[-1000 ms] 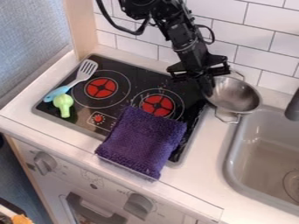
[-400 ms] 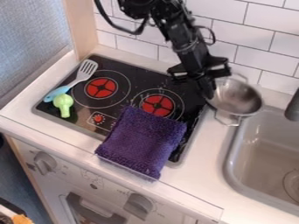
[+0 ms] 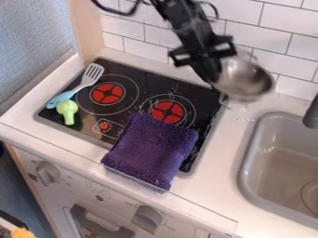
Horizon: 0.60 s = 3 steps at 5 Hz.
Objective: Moved the silver pot to the left burner
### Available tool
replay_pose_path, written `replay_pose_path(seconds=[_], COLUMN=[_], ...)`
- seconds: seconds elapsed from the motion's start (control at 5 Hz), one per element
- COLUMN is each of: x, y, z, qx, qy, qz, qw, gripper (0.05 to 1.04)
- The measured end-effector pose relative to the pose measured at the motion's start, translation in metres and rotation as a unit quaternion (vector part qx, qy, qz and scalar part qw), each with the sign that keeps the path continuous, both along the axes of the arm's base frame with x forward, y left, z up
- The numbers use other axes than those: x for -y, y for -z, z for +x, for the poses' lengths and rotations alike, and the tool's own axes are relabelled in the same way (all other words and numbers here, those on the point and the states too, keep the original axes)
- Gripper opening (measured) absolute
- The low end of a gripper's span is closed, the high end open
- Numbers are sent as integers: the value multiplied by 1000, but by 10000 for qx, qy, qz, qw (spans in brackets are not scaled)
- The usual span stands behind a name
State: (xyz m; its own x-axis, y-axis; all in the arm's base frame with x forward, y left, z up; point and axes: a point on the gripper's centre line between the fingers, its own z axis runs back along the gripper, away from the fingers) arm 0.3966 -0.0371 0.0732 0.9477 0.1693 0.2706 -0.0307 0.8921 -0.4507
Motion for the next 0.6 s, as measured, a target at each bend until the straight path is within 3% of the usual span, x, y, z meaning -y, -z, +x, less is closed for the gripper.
replay_pose_path(seconds=[0.2, 0.6], x=[-38, -122], y=[-17, -27], z=[1, -10], qx=[173, 320], qy=[-276, -803], qz=[51, 80], qw=[9995, 9962], gripper=[72, 72])
